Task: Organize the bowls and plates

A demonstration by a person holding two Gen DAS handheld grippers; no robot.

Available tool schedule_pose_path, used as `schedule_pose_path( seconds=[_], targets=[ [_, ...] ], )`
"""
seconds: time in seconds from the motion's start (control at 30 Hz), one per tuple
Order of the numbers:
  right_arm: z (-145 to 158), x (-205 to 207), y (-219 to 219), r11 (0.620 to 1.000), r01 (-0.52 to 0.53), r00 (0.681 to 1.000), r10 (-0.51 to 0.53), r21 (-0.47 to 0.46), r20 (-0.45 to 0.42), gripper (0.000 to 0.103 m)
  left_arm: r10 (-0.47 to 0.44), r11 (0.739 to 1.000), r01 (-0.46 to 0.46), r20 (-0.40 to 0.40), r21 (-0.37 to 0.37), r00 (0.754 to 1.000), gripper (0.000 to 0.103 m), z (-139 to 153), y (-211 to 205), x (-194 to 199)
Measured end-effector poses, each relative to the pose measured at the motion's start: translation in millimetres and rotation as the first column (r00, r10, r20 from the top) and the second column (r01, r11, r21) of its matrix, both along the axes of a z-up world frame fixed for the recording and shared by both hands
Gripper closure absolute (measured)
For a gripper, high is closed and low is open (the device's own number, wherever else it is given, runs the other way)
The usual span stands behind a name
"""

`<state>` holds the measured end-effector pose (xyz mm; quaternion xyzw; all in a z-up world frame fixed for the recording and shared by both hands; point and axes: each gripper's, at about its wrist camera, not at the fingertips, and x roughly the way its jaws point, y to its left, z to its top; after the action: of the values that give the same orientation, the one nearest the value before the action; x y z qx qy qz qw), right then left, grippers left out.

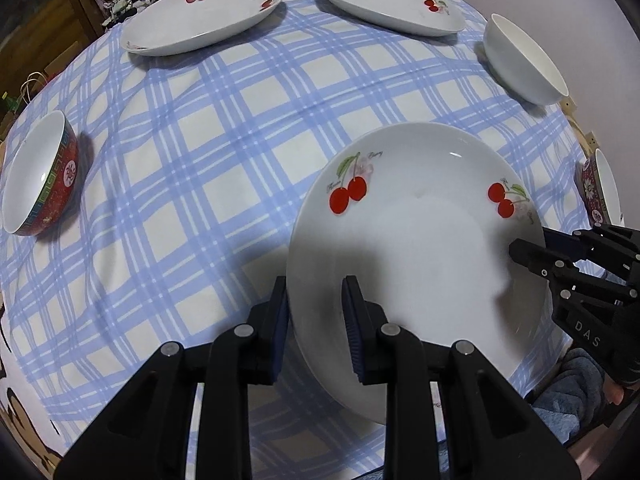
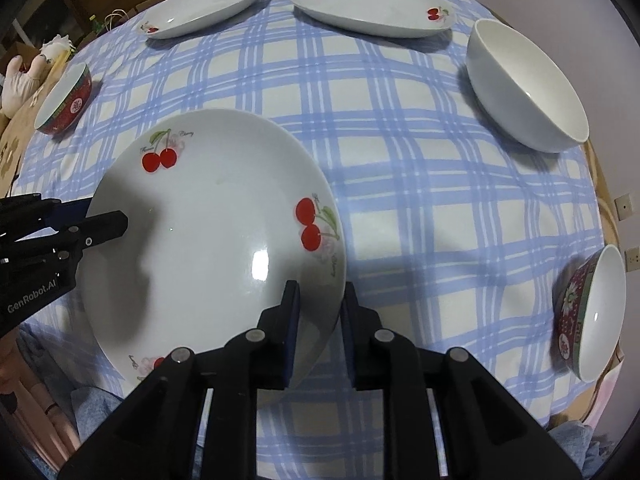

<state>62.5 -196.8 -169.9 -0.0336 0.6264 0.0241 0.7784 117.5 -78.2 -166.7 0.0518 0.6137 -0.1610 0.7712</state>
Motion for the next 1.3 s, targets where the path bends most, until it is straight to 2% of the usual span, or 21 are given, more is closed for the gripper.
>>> schedule_pose_path(
  seconds=[0.2,0.33,0.43,0.53,0.6,0.7,0.77,0.8,0.87,0.9,0.93,0.97,1.0,1.07,1.17,1.27,1.3],
  targets=[
    [1,5,6,1.000,0.005,1.000,-0.006,-0.018,-0.007,0.082,0.013,1.000,-0.013,0.006,0.022,1.000,0.077,-1,4,3],
    [10,5,12,0.998,-0.004,1.000,0.006,-0.062,0.029,0.082,0.036,0.999,-0.036,0.010,0.020,0.999,0.077,3,11,4],
    [15,6,16,0.998,0.007,0.999,-0.005,-0.060,0.035,0.082,0.045,0.999,-0.046,0.036,0.022,0.998,0.077,11,16,2],
    [17,6,19,0.997,-0.001,0.999,0.005,-0.078,0.042,0.082,0.062,0.998,-0.062,0.039,-0.012,0.997,0.076,23,25,0],
    [19,4,20,0.997,0.003,0.999,0.000,-0.073,0.050,0.082,0.084,0.996,-0.085,0.062,0.012,0.995,0.076,33,34,-3],
    [30,-8,12,0.998,0.016,0.997,-0.011,-0.060,0.079,0.082,0.100,0.992,-0.107,0.101,0.072,0.990,0.070,40,40,-4],
    [35,-11,15,0.998,0.013,0.994,-0.006,-0.066,0.106,0.080,0.110,0.988,-0.121,0.119,0.091,0.987,0.058,46,47,-5],
    [42,-10,17,0.997,0.007,0.991,0.002,-0.071,0.134,0.078,0.121,0.986,-0.134,0.132,0.094,0.984,0.055,51,52,-5],
    [52,-10,19,0.998,0.003,0.983,0.010,-0.070,0.181,0.059,0.146,0.982,-0.161,0.152,0.094,0.978,0.038,60,61,-2],
    [59,-8,21,0.998,0.005,0.978,0.010,-0.068,0.209,0.058,0.166,0.978,-0.183,0.159,0.099,0.973,0.032,66,69,1],
    [64,-6,23,0.998,0.004,0.975,0.011,-0.068,0.223,0.058,0.185,0.973,-0.204,0.166,0.106,0.969,0.021,69,71,6],
    [71,-3,25,0.998,0.000,0.970,0.017,-0.069,0.241,0.058,0.203,0.968,-0.224,0.177,0.111,0.963,0.015,73,74,10],
    [76,3,27,0.997,-0.004,0.967,0.022,-0.073,0.255,0.055,0.216,0.965,-0.239,0.185,0.112,0.959,0.014,78,80,16],
    [86,11,29,0.997,-0.011,0.958,0.033,-0.079,0.286,0.041,0.226,0.961,-0.250,0.187,0.119,0.956,0.014,84,84,28],
    [107,31,33,0.998,-0.022,0.933,0.044,-0.067,0.356,0.029,0.223,0.959,-0.254,0.212,0.128,0.951,0.014,95,92,43],
    [124,51,37,0.999,-0.028,0.915,0.039,-0.033,0.402,0.004,0.209,0.957,-0.249,0.248,0.146,0.946,0.014,109,100,62],
    [130,59,38,0.999,-0.035,0.907,0.040,-0.019,0.418,0.001,0.204,0.957,-0.248,0.257,0.151,0.944,0.013,111,102,68]
  ],
)
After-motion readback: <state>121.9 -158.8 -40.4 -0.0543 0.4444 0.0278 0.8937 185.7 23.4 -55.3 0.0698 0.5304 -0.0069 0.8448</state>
